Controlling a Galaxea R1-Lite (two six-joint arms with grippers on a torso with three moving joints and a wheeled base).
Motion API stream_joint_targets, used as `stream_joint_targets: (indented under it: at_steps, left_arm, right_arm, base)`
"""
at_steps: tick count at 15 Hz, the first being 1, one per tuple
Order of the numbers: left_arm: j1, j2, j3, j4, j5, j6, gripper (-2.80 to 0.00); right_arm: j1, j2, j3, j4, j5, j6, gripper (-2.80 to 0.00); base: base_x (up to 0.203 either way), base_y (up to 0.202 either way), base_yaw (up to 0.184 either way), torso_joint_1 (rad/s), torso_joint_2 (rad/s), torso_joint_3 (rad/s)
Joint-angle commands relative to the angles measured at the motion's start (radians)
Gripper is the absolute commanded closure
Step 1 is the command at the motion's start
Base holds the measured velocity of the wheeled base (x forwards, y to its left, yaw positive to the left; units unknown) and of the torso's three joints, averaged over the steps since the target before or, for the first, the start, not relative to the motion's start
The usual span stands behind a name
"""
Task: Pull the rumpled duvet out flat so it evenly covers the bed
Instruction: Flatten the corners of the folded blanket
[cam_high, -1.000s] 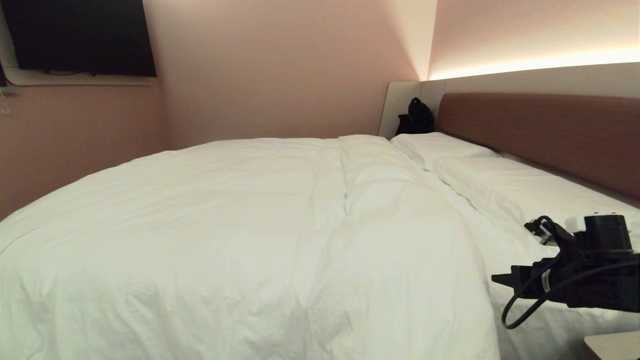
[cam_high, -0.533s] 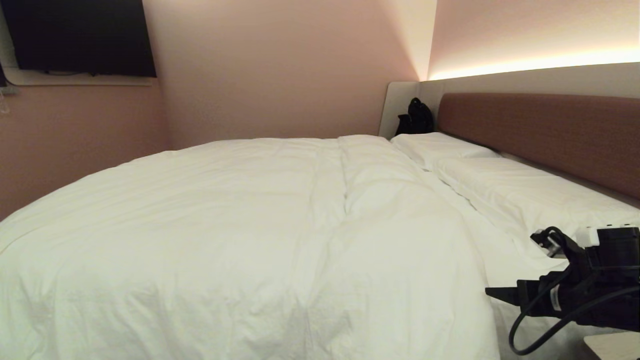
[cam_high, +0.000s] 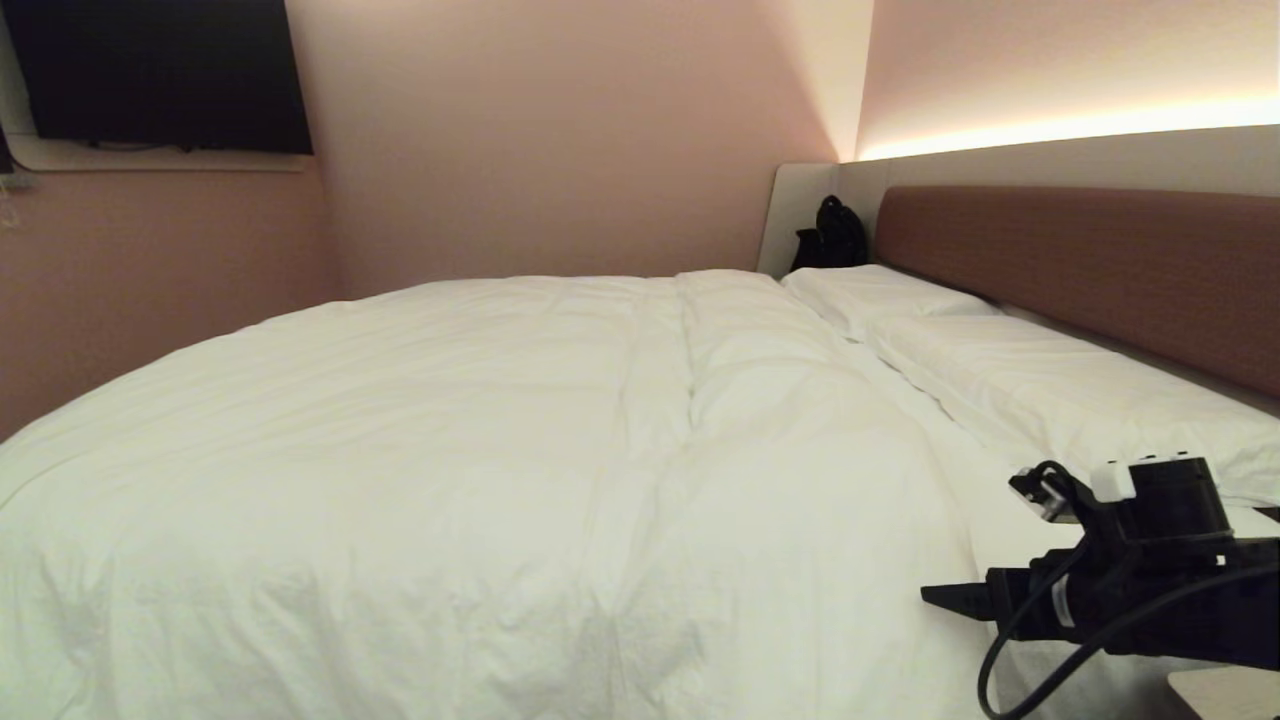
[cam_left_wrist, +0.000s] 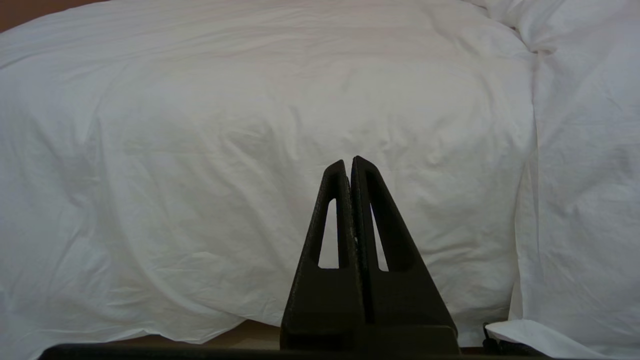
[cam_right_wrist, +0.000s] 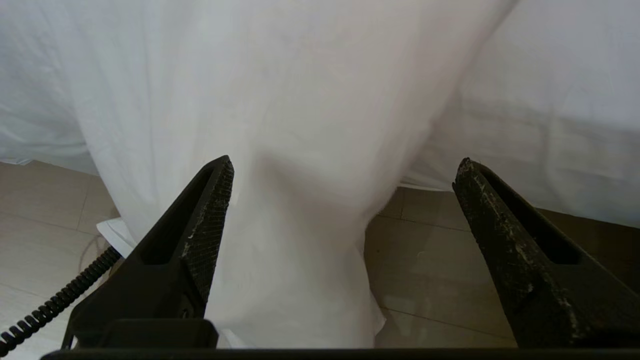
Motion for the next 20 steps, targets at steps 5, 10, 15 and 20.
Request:
stream_joint_targets:
  at_steps: [5,10,15,20]
  left_arm:
    - [0.000,0.000,0.000,0.000,0.000,0.000,0.00]
    - [0.000,0.000,0.000,0.000,0.000,0.000,0.00]
    - [0.000,0.000,0.000,0.000,0.000,0.000,0.00]
    - [0.000,0.000,0.000,0.000,0.000,0.000,0.00]
  right_arm:
    - [0.008,0.201,-0.130,-0.002,-0.056,0.011,-2.80]
    - [0.011,0.346,-0.235,-0.001,-0.148,0.018,-2.80]
    - [0.011,0.355,-0.232,0.000,-0.175,0.016,0.00]
    - [0.016,0.335,-0.201,-0.002,-0.167,0.020,0.00]
  base:
    - [0.000,0.000,0.000,0.000,0.00,0.000]
    - [0.000,0.000,0.000,0.000,0.00,0.000]
    - [0.000,0.000,0.000,0.000,0.00,0.000]
    - [0.000,0.000,0.000,0.000,0.00,0.000]
